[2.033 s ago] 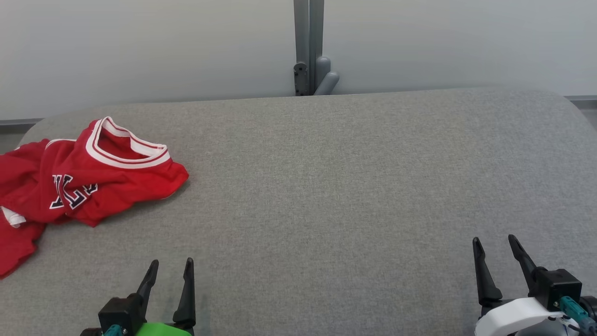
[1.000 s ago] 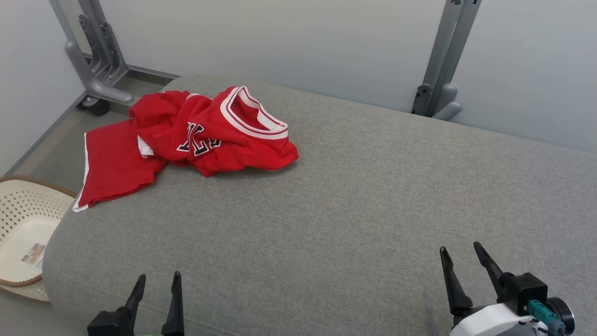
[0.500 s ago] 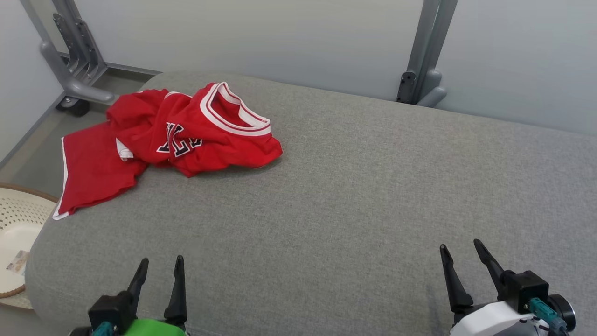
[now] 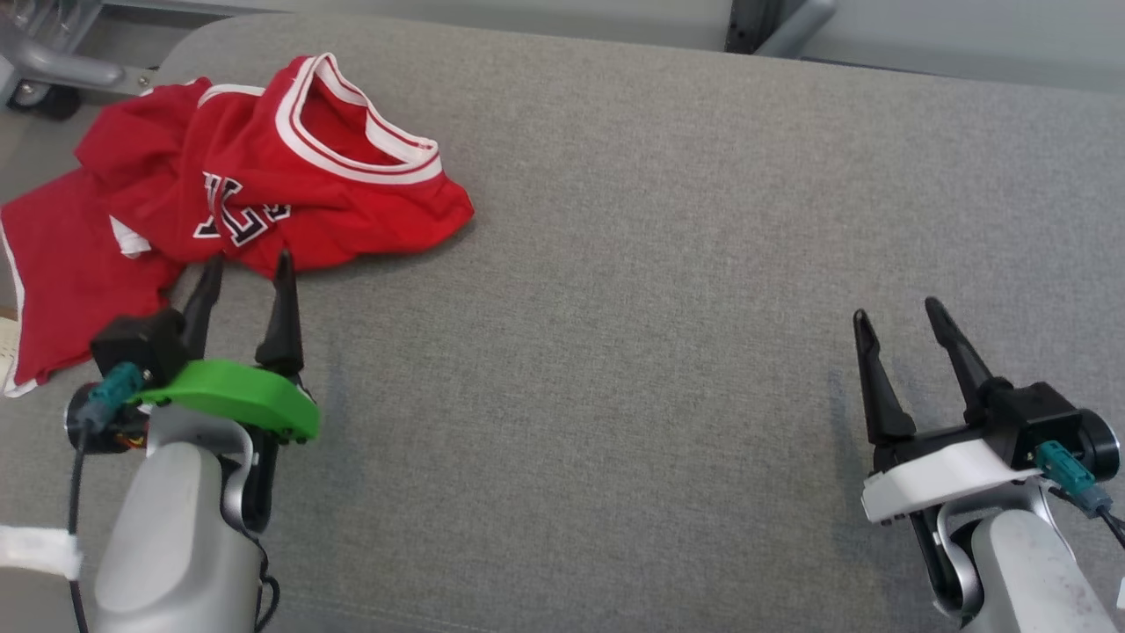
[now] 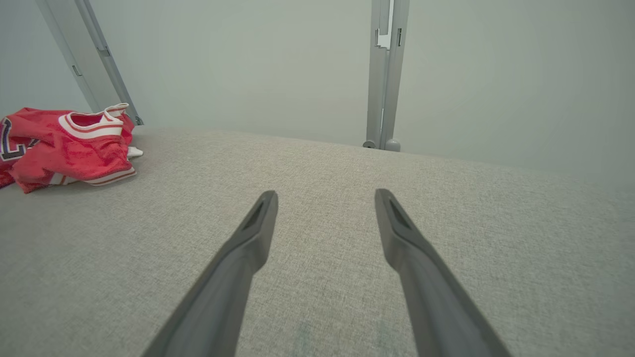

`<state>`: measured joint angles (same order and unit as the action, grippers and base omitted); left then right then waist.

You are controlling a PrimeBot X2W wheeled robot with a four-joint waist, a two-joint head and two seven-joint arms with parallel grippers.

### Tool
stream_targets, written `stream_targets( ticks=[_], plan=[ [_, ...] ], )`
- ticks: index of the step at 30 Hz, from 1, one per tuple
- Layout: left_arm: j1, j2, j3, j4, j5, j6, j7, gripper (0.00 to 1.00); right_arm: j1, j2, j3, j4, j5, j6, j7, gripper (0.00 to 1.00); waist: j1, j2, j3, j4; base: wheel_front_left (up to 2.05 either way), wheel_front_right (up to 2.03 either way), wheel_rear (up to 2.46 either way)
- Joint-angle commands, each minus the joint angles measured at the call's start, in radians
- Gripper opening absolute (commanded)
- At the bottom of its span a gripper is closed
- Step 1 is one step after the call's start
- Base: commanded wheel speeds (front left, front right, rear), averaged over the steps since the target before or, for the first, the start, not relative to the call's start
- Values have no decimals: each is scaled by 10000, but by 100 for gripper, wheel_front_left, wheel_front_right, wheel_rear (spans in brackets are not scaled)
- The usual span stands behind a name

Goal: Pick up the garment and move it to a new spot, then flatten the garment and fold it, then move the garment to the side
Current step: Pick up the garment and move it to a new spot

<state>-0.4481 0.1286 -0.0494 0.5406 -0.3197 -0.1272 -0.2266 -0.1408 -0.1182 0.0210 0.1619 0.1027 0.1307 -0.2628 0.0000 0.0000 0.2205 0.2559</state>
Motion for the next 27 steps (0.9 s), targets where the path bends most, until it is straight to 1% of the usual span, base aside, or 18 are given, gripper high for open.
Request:
stream_targets(
  ticks=[1,6,12,17,23,24,25,26,27],
  plan=[
    [-299,82,71,105,-109,31,54,100,-214,-29,-33,-71,-70,1,-32,100,0,0,1323,-626,0,0,0],
    [-1750,293,317,910,-436,18,334,100,-782,49,50,-327,-129,-1,-32,100,0,0,2019,-962,0,0,0],
    [-2847,587,316,2031,-450,59,351,100,-1128,158,149,-405,-86,-1,-32,100,0,0,2333,-1279,0,0,0],
    [-3328,763,209,3161,-339,212,598,100,-1292,259,272,-447,-85,-1,-34,100,0,0,2439,-1511,0,0,0],
    [-3577,860,6,4434,-333,175,1075,100,-1338,290,323,-391,-56,-1,-32,100,0,0,2392,-1701,0,0,0],
    [-3570,851,-30,4620,-350,146,1125,95,-1333,298,314,-383,-61,-1,-32,100,0,0,2354,-1738,0,0,0],
    [-3546,825,-64,4749,-390,128,1148,51,-1319,313,307,-378,-60,-1,-32,100,0,0,2300,-1776,0,0,0],
    [-3534,814,-129,4852,-407,88,1147,45,-1288,322,298,-368,-56,-1,-32,100,0,0,2240,-1806,0,0,0],
    [-3513,813,-182,4919,-432,51,1072,0,-1244,333,285,-356,-55,-1,-32,100,0,0,2174,-1834,0,0,0]
  ],
)
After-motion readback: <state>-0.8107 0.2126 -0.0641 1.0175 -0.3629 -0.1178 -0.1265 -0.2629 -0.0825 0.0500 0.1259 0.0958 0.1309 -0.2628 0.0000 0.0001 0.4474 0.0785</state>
